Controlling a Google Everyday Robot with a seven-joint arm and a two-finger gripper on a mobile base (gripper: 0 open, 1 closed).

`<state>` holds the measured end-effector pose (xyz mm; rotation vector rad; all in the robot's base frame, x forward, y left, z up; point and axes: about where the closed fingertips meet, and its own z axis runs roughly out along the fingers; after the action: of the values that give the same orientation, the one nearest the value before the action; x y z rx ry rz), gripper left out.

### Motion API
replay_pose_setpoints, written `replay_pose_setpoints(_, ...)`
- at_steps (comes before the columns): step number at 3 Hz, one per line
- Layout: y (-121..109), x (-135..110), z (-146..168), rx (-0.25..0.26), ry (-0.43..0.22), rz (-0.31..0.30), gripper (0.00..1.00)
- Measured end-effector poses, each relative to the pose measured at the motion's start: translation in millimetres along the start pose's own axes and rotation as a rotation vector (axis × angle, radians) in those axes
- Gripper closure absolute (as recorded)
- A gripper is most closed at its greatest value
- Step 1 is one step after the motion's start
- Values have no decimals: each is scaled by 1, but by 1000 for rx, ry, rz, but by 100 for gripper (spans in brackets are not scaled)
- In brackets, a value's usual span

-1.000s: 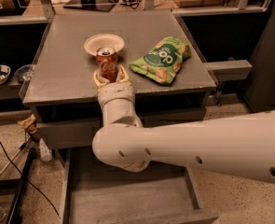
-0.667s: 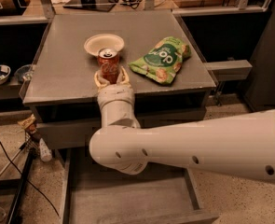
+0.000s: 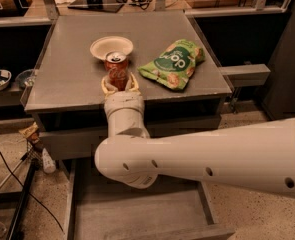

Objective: Pick coke can from middle drawer and place on counter

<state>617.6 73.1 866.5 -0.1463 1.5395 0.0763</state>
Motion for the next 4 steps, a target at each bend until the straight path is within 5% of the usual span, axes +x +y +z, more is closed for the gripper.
replay_pose_setpoints(3,0,0,0,0,0,0,4)
replay_pose_setpoints(4,0,0,0,0,0,0,0)
